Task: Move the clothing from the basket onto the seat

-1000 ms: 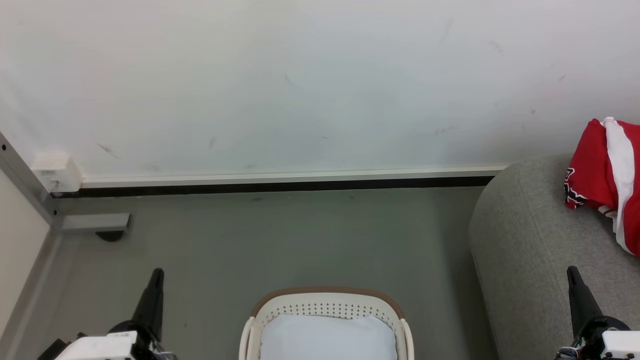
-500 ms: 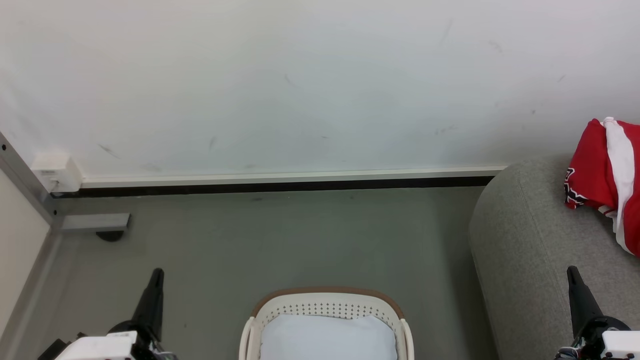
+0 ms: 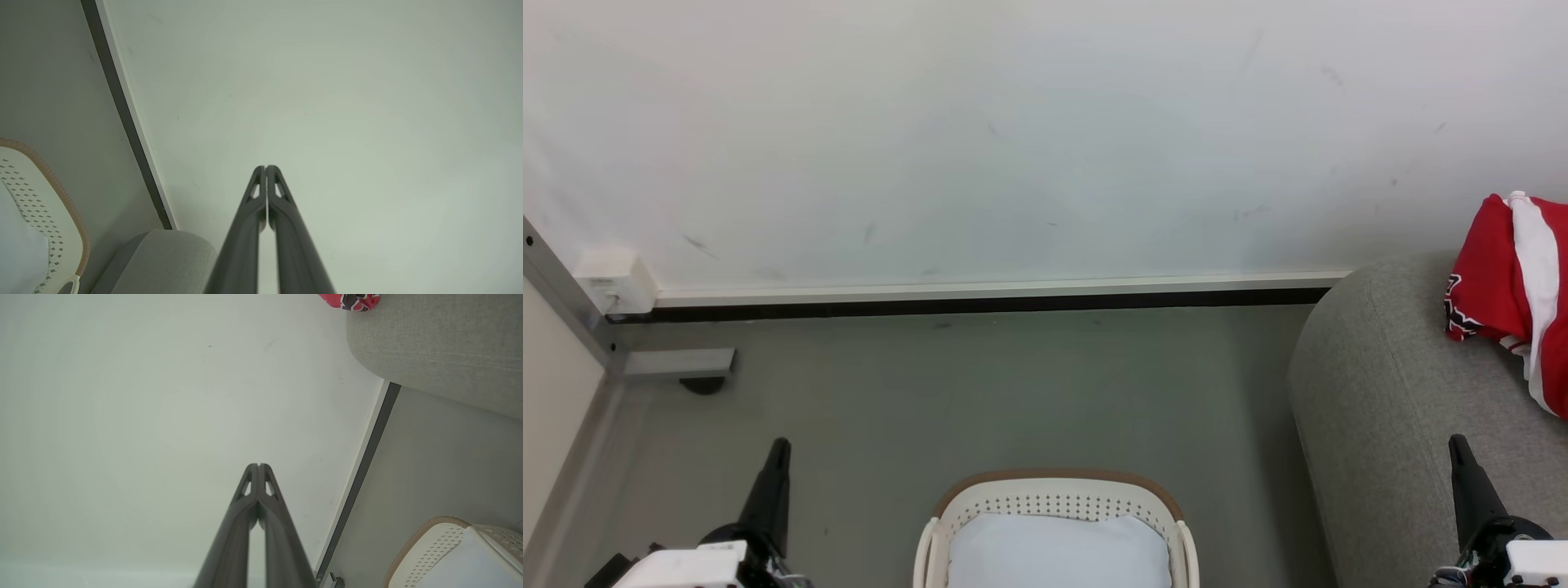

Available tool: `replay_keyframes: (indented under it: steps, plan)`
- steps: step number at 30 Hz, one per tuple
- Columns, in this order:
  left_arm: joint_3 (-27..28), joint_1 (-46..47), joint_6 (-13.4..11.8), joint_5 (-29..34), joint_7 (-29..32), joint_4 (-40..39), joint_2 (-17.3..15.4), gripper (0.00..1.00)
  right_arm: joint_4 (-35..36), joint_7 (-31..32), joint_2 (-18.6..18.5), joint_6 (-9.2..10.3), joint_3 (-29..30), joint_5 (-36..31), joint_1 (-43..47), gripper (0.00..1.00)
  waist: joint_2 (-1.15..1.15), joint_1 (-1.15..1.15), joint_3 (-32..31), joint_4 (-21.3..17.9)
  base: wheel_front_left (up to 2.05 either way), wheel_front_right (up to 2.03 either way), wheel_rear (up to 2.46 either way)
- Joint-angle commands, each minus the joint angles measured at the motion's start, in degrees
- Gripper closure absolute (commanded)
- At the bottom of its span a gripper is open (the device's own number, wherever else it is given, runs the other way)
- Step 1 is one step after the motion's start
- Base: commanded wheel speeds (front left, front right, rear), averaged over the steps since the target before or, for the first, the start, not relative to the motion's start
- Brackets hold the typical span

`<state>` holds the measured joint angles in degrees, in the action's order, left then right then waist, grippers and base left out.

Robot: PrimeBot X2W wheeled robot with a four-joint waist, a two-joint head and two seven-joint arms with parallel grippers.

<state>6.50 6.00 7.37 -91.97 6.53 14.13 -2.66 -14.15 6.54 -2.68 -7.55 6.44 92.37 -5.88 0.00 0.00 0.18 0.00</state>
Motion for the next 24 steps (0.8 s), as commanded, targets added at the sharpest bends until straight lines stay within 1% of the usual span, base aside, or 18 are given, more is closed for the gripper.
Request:
replay_keyframes:
  steps: [1,24]
  plan:
    - [0.2,0.5,0.2,-0.8,0.2,-0.1,-0.4,1.00,0.3,0.2,-0.4,0.12,0.2,0.1,-0.7,1.00,0.00,0.00,0.0,0.0,0.00,0.00,0.00]
    - [0.1,0.5,0.2,-0.8,0.2,-0.2,-0.4,1.00,0.3,0.2,-0.4,0.12,0.2,0.1,-0.7,1.00,0.00,0.00,0.0,0.0,0.00,0.00,0.00]
